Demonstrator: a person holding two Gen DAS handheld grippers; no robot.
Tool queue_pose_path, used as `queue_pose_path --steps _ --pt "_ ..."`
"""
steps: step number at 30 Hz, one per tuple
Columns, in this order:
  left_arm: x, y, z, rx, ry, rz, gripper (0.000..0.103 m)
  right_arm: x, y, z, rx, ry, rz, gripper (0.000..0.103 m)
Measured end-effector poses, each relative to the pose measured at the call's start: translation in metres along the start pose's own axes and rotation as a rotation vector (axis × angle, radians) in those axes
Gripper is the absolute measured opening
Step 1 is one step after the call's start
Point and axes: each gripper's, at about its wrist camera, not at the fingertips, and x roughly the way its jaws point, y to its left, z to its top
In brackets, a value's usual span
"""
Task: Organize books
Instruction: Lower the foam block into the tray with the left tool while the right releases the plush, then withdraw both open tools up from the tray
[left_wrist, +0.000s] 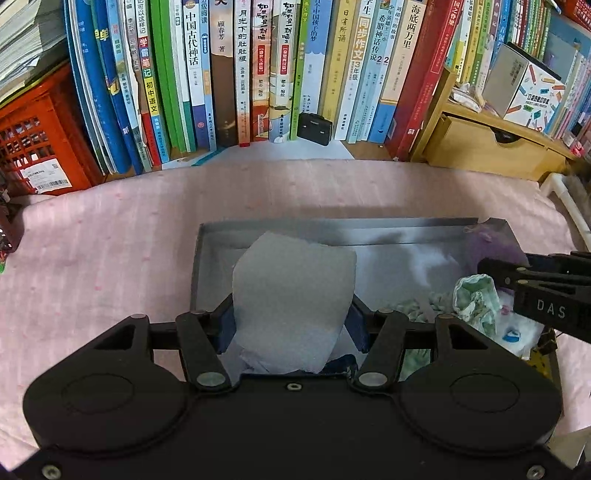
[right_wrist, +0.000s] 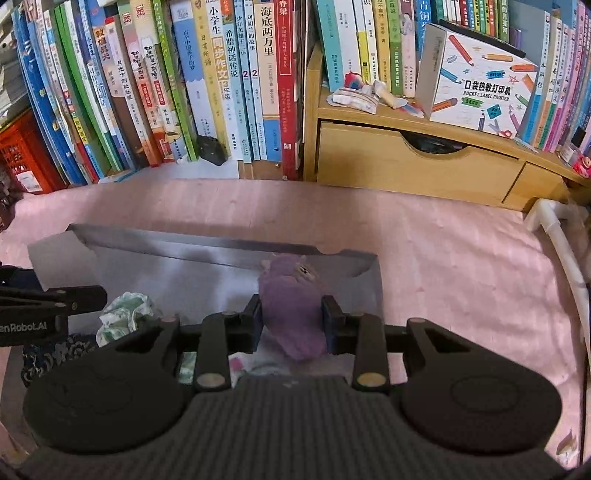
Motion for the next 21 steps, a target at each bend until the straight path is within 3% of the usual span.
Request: queue_pose_path --steps 4,5,6,10,21 --pt "0.0 -0.003 -0.001 0.014 0.0 -0.009 0.058 0.0 -0.004 -0.001 0.01 -0.002 0.015 0.043" --pt "-0.001 -0.004 -0.002 0.022 -0.003 -0.007 0.058 0.0 -0.004 -0.001 0.014 -0.004 0.017 0.045" --pt "-0.002 -0.005 -0.003 0.026 -0.007 -0.007 0.058 -0.001 -0.005 -0.001 0.018 -0.007 0.021 0.056" --pt "-0.008 -0.004 -0.005 0.002 -0.021 -0.02 0.067 -0.006 -0.009 -0.003 0.042 -0.019 0.051 0.064" --pt "-0.051 -0.009 -0.022 0.037 -0.093 -0.029 0.073 -0.049 -0.01 -0.009 0.037 -0.101 0.061 0.075"
